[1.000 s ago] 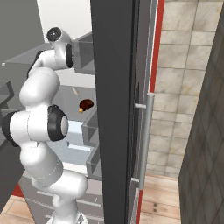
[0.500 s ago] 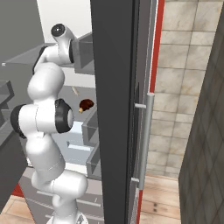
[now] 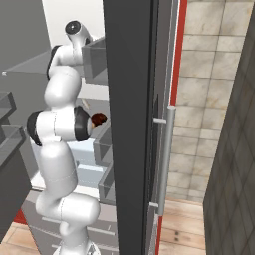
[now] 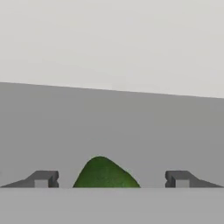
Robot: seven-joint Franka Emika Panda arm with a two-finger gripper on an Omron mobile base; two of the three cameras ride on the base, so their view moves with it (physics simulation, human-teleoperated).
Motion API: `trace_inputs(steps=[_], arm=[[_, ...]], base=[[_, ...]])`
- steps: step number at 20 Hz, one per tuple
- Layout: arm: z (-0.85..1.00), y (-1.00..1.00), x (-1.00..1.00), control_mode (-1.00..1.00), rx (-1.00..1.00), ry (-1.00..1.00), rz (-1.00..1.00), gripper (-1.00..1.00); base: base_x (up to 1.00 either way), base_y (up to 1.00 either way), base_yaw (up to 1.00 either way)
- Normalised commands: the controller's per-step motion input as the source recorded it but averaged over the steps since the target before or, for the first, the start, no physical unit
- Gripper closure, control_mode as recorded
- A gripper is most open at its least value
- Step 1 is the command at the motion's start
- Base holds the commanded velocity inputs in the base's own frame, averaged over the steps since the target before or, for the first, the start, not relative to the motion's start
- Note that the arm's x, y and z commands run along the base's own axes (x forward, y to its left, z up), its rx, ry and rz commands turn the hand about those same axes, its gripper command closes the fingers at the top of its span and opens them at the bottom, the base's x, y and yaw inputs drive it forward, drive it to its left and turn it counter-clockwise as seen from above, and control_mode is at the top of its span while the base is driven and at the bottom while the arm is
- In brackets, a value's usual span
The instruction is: Transport the steak and avocado to the fridge. Place the steak on the rack containing meat and place the avocado on the rack containing the vegetable, ensuring meats and vegetables are on different racks.
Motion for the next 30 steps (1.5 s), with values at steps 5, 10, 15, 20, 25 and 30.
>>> trace_inputs(steps=[5,10,15,20,25,30], arm=[[-0.07,0.11,-0.15,-1.0,0.0,0.02,0.0,-1.0],[0.0,0.16,-0.43,-1.0,0.0,0.0,-0.01,-1.0],[-0.15,0.0,-0.64,-1.0,0.0,0.0,-0.01,-1.0],[-0.46,0.0,-0.93,-1.0,0.0,0.01,0.0,-1.0],[-0.41,0.0,-1.0,-1.0,0.01,0.0,0.0,-1.0],[-0.21,0.0,-1.0,-1.0,0.05,-0.05,0.0,-1.0]], base=[[0.0,0.0,0.0],[0.0,0.0,0.0],[0.0,0.0,0.0],[0.0,0.0,0.0],[0.0,0.0,0.0],[0.0,0.0,0.0]])
